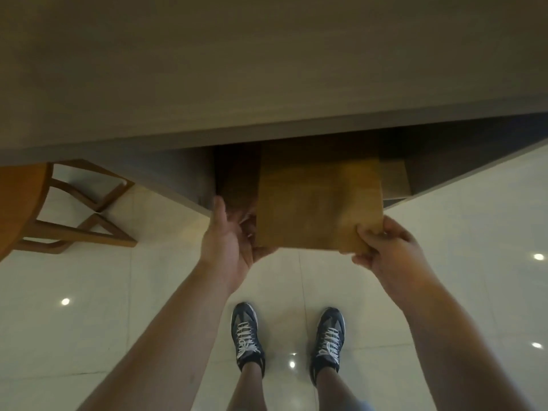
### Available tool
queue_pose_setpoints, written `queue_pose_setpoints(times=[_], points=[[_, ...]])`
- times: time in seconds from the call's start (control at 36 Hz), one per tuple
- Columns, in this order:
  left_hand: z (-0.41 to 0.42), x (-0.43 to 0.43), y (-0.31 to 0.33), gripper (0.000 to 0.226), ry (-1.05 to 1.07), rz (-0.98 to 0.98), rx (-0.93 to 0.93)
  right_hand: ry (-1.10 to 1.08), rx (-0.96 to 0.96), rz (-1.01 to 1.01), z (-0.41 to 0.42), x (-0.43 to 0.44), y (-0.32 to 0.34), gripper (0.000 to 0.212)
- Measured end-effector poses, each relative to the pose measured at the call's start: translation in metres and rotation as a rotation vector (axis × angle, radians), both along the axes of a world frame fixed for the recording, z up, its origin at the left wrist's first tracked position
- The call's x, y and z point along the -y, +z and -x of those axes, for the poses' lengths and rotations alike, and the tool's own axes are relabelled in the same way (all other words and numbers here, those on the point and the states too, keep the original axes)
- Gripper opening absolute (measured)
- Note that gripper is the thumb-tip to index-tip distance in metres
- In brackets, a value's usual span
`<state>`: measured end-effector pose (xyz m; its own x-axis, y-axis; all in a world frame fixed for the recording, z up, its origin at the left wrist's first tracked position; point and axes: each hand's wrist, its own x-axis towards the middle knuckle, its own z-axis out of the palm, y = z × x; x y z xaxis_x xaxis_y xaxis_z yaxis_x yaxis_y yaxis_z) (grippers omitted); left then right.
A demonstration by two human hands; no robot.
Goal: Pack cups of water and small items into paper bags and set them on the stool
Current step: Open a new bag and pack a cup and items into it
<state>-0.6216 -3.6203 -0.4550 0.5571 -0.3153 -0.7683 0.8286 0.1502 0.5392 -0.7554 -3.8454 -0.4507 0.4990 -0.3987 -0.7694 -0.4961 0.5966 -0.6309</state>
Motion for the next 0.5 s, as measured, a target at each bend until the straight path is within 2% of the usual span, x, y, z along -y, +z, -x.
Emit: queue_pose_setpoints(times=[0.06, 0.11, 0.17, 0.22, 0.28, 0.33, 0.39, 0.5], points=[[0.003, 0.008, 0.011, 0.068, -0.133, -0.121, 0.021, 0.010, 0.012, -0.005, 0.024, -0.003, 0.000, 0.030], [0.004, 0.019, 0.015, 0.053, -0.305, -0.286, 0.076, 0.035, 0.004, -0.020, 0.042, -0.006, 0.003, 0.038], [0.002, 0.027, 0.013, 0.037, -0.425, -0.357, 0.127, 0.063, -0.023, -0.022, 0.048, -0.007, 0.006, 0.033], [-0.003, 0.036, 0.013, 0.031, -0.458, -0.369, 0.109, 0.100, -0.068, -0.011, 0.044, -0.006, 0.009, 0.025], [-0.012, 0.043, 0.007, 0.032, -0.437, -0.323, 0.023, 0.147, -0.095, 0.003, 0.032, -0.003, 0.013, 0.027], [-0.021, 0.047, 0.002, 0.046, -0.430, -0.313, -0.021, 0.188, -0.126, 0.036, 0.018, 0.002, 0.013, 0.026], [-0.032, 0.050, -0.008, 0.061, -0.438, -0.348, 0.009, 0.184, -0.167, 0.070, 0.005, 0.010, 0.009, 0.025], [-0.042, 0.058, -0.016, 0.059, -0.491, -0.338, 0.069, 0.045, -0.141, 0.035, -0.016, 0.023, 0.007, 0.040]])
